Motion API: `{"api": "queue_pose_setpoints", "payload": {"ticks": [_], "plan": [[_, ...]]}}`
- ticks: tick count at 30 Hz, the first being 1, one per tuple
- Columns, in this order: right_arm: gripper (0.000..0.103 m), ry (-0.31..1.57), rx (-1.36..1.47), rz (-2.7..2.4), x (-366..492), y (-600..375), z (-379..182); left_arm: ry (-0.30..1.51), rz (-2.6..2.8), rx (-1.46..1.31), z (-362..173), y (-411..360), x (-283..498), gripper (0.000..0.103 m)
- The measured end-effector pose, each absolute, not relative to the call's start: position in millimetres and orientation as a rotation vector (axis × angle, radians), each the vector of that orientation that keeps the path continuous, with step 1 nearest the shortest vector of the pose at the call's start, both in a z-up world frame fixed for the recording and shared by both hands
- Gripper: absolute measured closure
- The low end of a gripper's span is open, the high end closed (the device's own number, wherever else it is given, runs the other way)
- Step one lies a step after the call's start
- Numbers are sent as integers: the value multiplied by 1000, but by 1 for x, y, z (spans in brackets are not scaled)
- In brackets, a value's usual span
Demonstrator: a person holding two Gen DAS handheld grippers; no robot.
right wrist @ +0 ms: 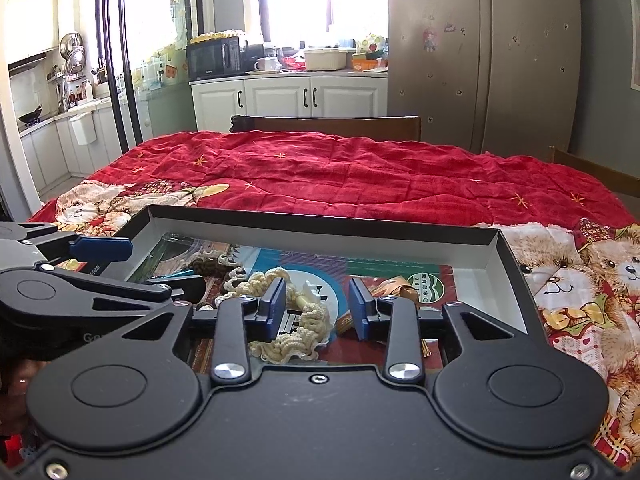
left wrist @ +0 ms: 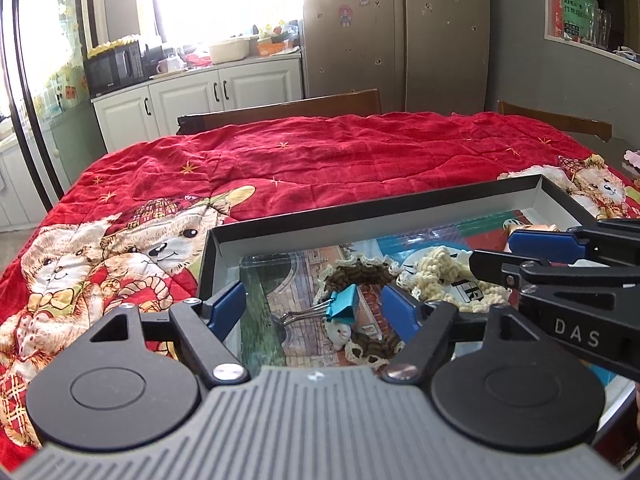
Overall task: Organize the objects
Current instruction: 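Open the right gripper on the cream scrunchie while the left gripper opens on the binder clip, then withdraw both grippers from the box toward the remaining items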
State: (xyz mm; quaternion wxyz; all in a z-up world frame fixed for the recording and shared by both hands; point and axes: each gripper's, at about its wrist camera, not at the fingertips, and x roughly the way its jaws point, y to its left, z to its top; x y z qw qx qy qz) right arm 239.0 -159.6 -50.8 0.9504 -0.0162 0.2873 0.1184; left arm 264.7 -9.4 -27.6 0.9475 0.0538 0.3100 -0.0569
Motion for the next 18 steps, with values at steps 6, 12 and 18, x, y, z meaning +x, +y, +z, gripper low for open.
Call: {"api": "queue_pose_setpoints", "payload": {"ticks": [6, 12, 18], "plan": [[70, 581, -22, 244, 237, -159, -50, 619, -110, 105, -27, -9, 263, 16], [70, 574, -22, 246, 233, -158, -47, 599, -96, 104, -23, -7, 260, 15], [69, 563, -16, 246, 231, -158, -43, 572, -87, 95, -18, -5, 254, 14]]}}
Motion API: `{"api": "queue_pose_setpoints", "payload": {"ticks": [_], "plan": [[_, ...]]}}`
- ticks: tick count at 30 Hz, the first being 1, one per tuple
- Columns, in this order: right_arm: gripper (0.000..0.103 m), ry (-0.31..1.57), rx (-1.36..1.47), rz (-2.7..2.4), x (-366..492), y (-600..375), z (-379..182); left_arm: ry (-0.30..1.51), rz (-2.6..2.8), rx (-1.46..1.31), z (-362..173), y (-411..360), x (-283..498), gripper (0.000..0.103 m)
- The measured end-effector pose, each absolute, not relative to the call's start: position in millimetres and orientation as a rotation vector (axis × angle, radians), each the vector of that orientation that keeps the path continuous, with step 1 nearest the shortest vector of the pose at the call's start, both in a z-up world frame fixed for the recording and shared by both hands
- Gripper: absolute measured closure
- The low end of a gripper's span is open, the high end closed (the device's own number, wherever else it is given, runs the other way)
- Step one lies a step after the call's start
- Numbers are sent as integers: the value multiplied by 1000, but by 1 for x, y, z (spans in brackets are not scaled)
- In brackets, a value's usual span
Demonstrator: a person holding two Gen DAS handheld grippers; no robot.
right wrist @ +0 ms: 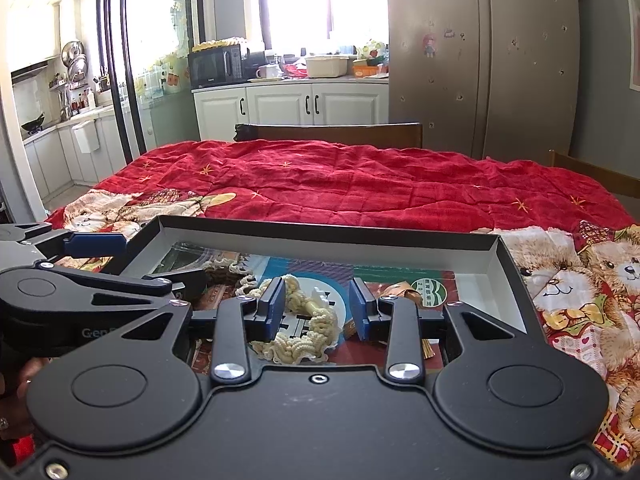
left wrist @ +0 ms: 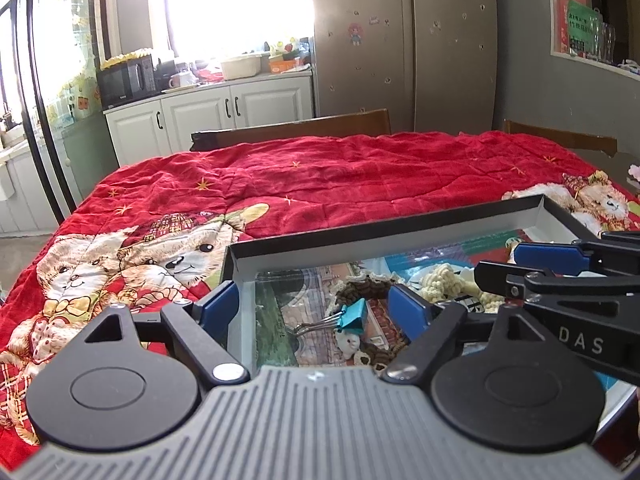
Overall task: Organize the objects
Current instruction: 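Withdraw both grippers from the box toward the remaining items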
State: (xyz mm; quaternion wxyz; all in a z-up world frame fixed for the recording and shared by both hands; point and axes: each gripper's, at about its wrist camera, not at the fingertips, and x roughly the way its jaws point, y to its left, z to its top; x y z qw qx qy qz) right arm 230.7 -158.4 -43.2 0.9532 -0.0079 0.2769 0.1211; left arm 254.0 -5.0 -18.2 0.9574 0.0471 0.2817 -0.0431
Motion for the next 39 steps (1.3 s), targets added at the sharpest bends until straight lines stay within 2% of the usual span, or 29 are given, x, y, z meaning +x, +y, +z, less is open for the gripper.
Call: {"api": "queue_pose_setpoints", "payload": {"ticks": [25, 39], "plan": [[66, 484, 9, 245, 193, -170, -3, 485, -82, 72, 23, 8, 213, 2], [65, 466, -32, 249, 155, -178, 17, 469, -95, 88, 40, 17, 182, 1]]}}
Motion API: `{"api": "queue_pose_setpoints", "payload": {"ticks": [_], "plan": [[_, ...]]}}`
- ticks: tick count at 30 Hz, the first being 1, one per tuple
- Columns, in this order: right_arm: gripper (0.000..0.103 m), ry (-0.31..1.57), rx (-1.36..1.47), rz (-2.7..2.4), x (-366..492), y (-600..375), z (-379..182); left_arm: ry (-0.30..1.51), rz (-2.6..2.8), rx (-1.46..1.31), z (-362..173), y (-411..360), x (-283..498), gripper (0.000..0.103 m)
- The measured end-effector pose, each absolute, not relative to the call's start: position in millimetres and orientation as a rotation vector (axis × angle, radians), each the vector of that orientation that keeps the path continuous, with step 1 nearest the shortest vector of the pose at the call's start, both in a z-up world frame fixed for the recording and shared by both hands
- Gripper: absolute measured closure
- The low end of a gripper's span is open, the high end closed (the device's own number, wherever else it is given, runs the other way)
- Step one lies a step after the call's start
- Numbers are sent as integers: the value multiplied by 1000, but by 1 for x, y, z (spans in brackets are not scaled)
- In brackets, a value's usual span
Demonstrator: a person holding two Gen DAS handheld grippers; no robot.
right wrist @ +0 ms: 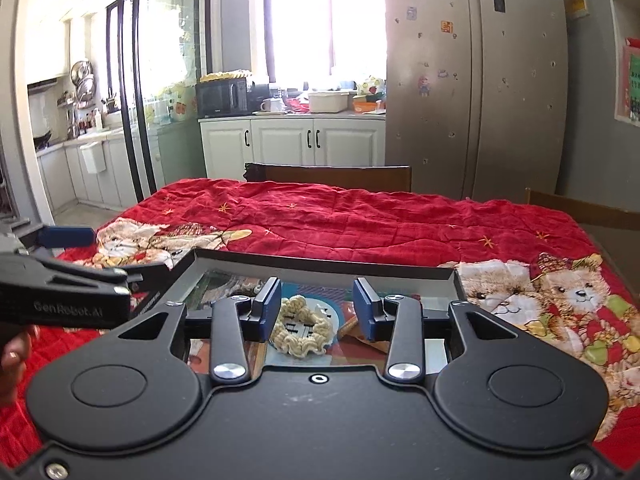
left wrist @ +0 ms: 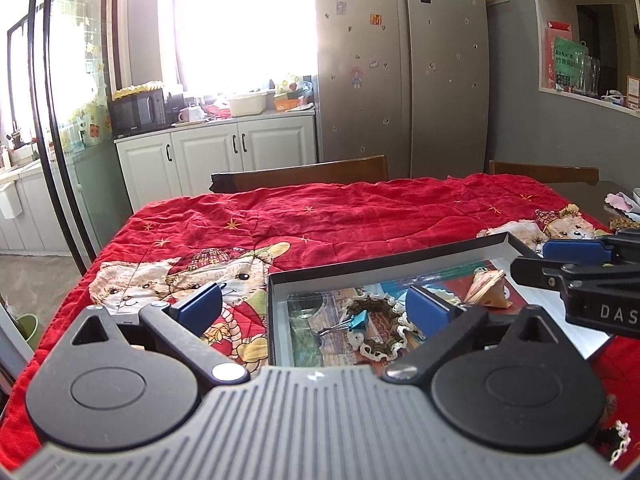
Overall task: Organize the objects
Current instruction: 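Withdraw both grippers from the box toward the remaining items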
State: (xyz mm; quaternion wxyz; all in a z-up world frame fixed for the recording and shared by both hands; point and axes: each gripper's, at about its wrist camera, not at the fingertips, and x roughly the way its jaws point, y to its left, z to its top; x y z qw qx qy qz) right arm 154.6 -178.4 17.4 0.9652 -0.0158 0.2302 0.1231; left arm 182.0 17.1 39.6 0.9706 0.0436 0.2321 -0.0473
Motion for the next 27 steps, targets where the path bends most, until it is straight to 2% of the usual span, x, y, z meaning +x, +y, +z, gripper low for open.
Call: {"api": "queue_pose_setpoints", "payload": {"ticks": [27], "plan": [[61, 420, -67, 293, 71, -197, 43, 410, -125, 138, 61, 21, 105, 0]]}}
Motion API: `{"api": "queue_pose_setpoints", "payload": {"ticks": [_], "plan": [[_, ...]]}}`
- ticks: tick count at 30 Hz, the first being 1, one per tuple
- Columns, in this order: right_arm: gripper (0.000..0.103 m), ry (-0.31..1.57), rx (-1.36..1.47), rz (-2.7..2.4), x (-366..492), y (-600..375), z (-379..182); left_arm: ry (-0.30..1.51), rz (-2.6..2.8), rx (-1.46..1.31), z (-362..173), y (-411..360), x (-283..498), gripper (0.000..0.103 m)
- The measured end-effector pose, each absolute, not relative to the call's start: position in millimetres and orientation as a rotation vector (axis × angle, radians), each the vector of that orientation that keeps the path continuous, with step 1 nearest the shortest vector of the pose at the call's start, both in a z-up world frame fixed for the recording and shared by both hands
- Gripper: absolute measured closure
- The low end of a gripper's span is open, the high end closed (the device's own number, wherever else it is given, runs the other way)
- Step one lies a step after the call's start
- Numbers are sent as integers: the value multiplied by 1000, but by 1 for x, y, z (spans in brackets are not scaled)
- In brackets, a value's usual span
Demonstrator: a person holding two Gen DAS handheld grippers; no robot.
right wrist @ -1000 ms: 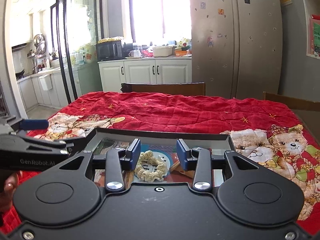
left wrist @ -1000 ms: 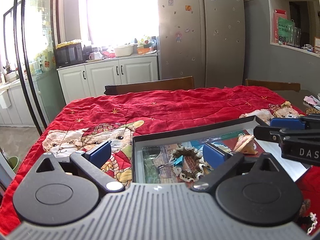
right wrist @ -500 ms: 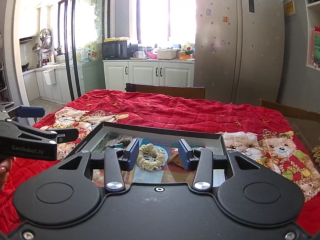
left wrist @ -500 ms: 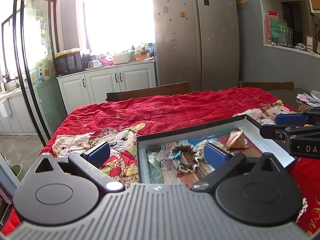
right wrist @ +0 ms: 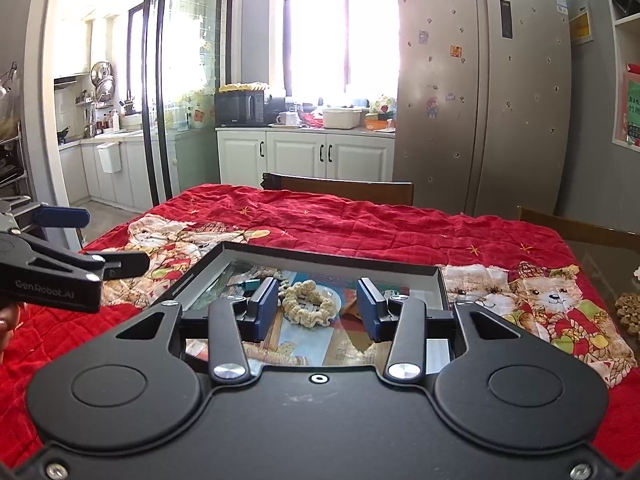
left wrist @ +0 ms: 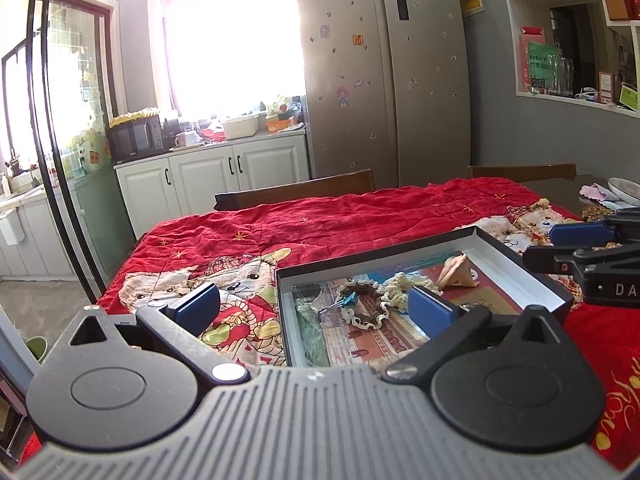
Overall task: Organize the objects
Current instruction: 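Withdraw both grippers from the box toward the remaining items, then grasp the brown pompom hair clip with the left gripper while the right gripper grasps the black beaded scrunchie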
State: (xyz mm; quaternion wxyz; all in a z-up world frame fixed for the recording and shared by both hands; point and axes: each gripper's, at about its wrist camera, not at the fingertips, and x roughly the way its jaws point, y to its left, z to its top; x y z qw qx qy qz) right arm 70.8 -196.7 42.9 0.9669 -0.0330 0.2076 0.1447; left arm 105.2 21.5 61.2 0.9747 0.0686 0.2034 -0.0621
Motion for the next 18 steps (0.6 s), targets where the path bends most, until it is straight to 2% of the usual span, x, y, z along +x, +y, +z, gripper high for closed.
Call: {"api": "queue_pose_setpoints", "payload": {"ticks": [18], "plan": [[60, 450, -63, 292, 26, -217, 36, 421, -196, 153, 58, 11, 63, 0]]}}
